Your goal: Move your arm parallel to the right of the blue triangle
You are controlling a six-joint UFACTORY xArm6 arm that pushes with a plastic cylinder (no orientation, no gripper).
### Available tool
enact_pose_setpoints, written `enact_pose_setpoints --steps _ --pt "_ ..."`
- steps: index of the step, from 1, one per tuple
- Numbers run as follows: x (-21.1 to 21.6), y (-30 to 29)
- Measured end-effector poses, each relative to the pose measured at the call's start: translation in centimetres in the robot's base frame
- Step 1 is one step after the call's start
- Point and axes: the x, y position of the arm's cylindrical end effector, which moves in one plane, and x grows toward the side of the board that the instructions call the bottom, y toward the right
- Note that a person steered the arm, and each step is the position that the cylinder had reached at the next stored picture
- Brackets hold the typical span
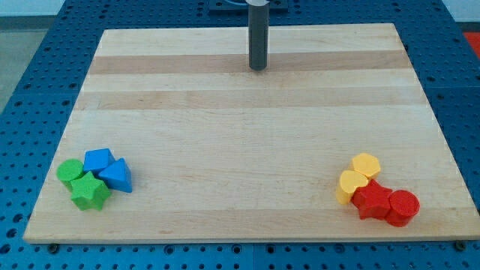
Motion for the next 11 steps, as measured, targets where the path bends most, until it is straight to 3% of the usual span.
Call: enact_pose_setpoints --steps 2,5,8,11 --pt "1.8 -1.0" --pt "16.5 -2.6" --pt "18.4 -2.6" --pt "26.4 -9.0"
